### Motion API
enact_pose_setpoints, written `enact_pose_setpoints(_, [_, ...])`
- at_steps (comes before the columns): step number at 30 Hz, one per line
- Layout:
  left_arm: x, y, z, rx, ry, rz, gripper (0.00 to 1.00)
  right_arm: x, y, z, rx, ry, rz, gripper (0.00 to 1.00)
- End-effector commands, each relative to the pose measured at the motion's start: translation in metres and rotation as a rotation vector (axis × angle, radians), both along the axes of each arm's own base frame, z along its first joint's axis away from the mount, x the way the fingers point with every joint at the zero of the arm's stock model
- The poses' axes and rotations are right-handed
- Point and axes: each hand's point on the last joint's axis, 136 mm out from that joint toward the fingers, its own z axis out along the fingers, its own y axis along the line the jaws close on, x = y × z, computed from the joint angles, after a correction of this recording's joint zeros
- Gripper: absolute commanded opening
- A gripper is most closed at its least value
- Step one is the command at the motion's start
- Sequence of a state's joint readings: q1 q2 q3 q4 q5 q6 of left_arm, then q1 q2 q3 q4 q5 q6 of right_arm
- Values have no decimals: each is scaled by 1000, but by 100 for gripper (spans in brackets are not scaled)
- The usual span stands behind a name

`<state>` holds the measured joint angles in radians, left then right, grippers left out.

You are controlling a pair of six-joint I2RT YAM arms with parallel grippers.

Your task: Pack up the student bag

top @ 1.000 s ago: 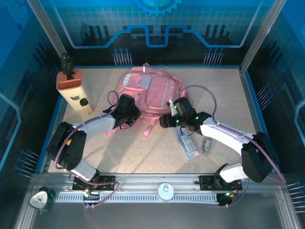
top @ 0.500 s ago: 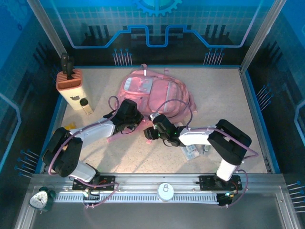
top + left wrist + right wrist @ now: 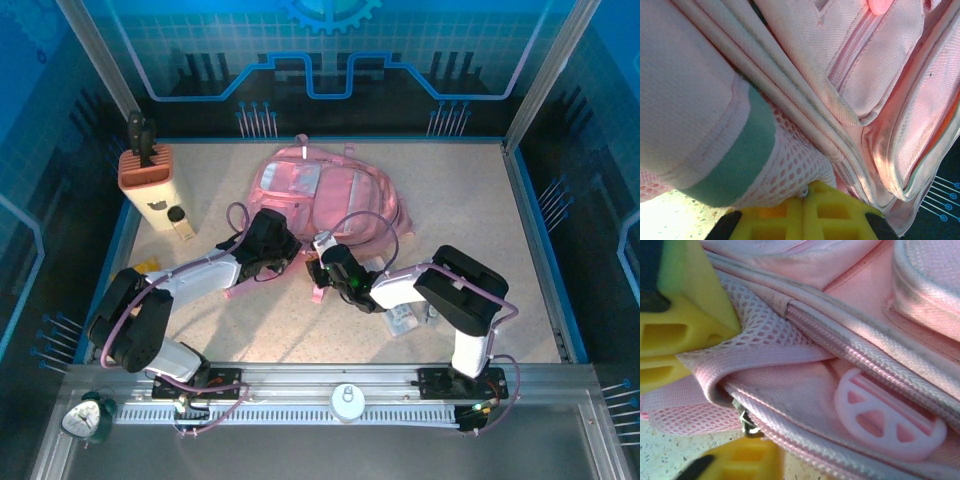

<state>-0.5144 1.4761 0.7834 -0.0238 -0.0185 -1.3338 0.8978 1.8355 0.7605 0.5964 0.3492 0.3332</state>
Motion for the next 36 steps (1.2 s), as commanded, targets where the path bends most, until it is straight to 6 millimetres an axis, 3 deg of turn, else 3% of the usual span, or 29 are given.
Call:
enact_pose_setpoints(1, [-4,-20,23,-70,-53,-71,0,9,12,31,61,-99,-18,17])
enact_pose_setpoints(8, [-1,-11,29,-27,-66,-59,0,-4,-12,24,53,-35,-79,0])
enact_pose_setpoints(20, [-1,6,28,-22,-70,-15,0,-32,-51,9,11,40,-104,0])
enact_pose_setpoints(22, [-1,5,28,-36,-65,-13,0,-35,-47,9,8,42,-72,0])
enact_pose_setpoints(25, [-1,-3,31,-61,-73,-30,0,-42,-23,13,45,69,31,0])
enact_pose_setpoints(27, [-1,-7,33,-64,-73,-42,0,-44,-9,19,85,75,51,4])
enact_pose_setpoints(30, [-4,-12,32,-65,-70,-53,0,-40,6,26,125,81,52,23])
enact_pose_setpoints(36, [-9,-21,32,-78,-68,-74,0,-22,15,35,111,8,-5,46])
